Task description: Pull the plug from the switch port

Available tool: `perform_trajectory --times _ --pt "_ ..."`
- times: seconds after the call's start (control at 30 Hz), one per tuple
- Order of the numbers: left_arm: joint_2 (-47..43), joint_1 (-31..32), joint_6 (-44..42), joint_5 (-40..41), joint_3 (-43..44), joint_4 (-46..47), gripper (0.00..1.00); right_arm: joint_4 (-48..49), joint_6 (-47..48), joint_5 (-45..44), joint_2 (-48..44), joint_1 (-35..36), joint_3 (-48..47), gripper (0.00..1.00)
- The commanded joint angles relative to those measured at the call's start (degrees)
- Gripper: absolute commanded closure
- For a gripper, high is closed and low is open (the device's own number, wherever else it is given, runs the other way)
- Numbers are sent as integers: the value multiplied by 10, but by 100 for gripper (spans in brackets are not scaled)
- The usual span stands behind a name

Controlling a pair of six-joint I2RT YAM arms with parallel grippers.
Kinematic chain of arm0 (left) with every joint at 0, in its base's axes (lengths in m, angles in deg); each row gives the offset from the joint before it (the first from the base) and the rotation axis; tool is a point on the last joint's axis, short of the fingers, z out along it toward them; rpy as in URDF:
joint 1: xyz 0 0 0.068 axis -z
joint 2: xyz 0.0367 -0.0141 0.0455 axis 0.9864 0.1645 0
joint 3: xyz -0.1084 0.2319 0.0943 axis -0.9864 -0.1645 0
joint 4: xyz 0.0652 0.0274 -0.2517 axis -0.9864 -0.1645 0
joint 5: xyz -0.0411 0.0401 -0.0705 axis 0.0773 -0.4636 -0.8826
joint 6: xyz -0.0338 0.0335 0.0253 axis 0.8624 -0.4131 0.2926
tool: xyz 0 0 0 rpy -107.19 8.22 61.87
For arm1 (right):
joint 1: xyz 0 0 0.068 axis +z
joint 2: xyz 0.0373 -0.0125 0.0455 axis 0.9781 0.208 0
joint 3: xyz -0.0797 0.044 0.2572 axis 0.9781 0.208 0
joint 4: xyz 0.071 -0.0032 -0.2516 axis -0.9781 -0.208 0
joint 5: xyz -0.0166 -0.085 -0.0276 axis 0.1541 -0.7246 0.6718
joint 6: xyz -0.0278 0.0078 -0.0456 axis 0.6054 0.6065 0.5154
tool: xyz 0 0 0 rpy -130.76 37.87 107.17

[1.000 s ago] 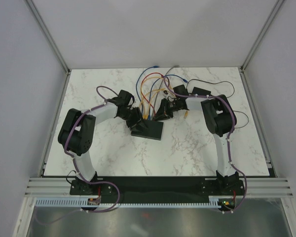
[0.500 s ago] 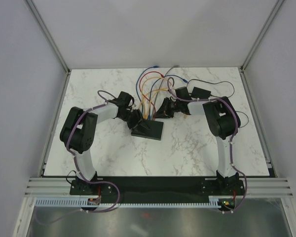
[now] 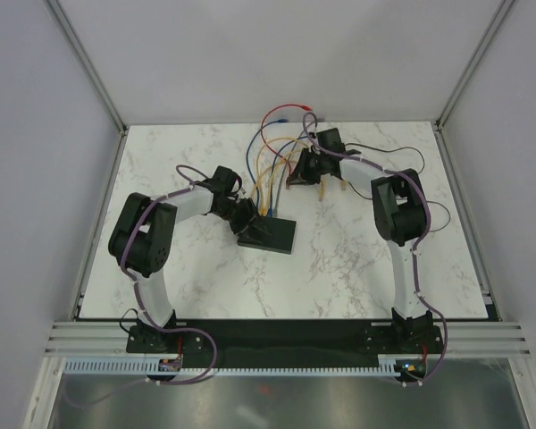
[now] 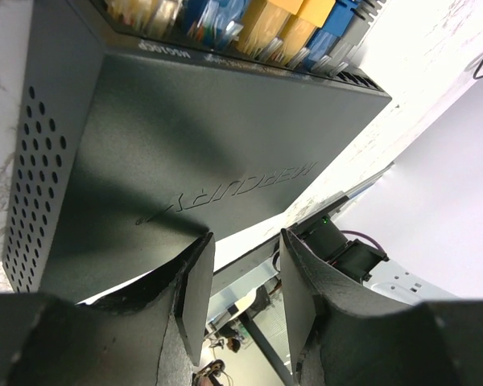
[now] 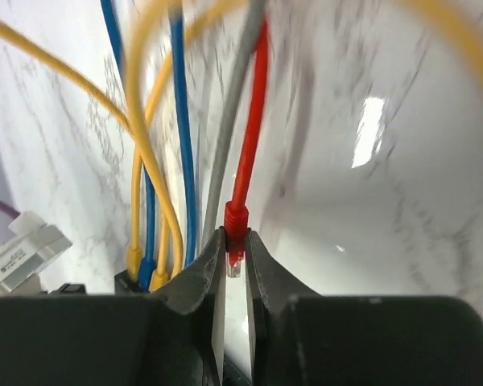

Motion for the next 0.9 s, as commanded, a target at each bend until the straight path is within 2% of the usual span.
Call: perform_trajectory --times 0.0,0.07,0.17,0.3,0.4,0.57,0.7,0.87 --pt "21 2 -35 90 -25 -35 52 -156 129 -73 24 -18 -109 100" --pt "18 2 -39 90 -24 -35 52 -193 132 -53 44 -22 -133 100" --pt "14 2 -40 88 -24 -36 52 -211 130 -74 27 -23 -114 100" --pt "12 6 -46 89 -23 -35 53 -229 133 -131 -7 -24 -113 100" --pt "9 9 -48 84 -23 -34 53 -263 139 -140 -7 -27 -141 100" --pt "-8 11 -53 88 -19 -33 53 -363 134 -200 -11 -30 -169 100" --pt "-17 11 -56 88 -13 -34 53 -389 119 -138 -75 -30 -107 100" --pt "-12 11 -57 85 -7 -35 53 -431 116 -123 -138 -31 -12 100"
